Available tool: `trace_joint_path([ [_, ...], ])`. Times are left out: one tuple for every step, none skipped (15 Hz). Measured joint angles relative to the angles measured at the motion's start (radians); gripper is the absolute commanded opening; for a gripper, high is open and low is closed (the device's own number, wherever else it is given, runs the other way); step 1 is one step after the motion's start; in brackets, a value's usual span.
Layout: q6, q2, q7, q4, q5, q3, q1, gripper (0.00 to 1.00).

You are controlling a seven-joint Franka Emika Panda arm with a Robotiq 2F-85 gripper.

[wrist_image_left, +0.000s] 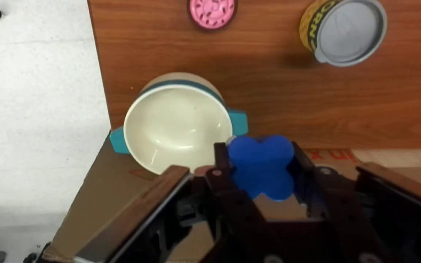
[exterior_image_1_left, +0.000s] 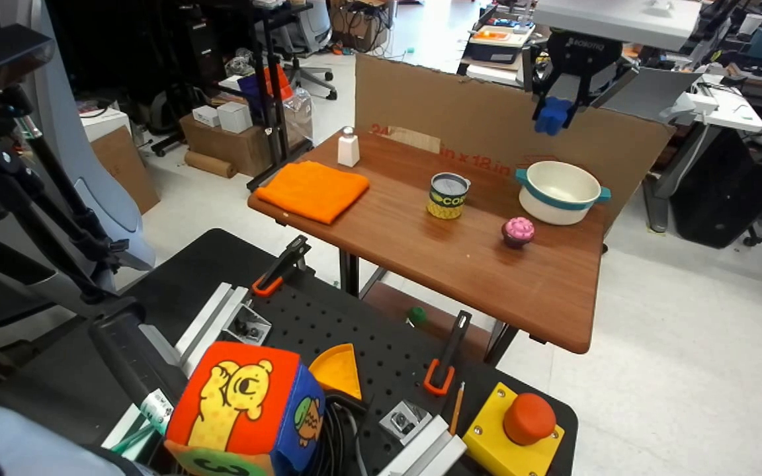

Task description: Put the blue block inside the white pot

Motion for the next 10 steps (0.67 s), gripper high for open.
trace_joint_path([
  [0.016, 0.009, 0.021, 0.020, 0.000, 0.000, 0.006, 0.16],
  [0.026, 0.023, 0.044, 0.045, 0.000, 0.000, 0.011, 0.16],
  [0.031, 0.042, 0.067, 0.074, -0.001, 0.000, 0.015, 0.16],
  [0.031, 0.066, 0.090, 0.106, -0.003, -0.002, 0.019, 0.16],
  [0.031, 0.093, 0.112, 0.140, -0.006, -0.006, 0.023, 0.16],
  [0.031, 0.125, 0.133, 0.176, -0.009, -0.011, 0.027, 0.16],
  [0.031, 0.158, 0.153, 0.209, -0.013, -0.018, 0.031, 0.16],
  [0.031, 0.192, 0.173, 0.244, -0.016, -0.025, 0.034, 0.16],
  [0.030, 0.227, 0.193, 0.280, -0.020, -0.032, 0.037, 0.16],
  [0.024, 0.261, 0.212, 0.314, -0.028, -0.041, 0.040, 0.16],
])
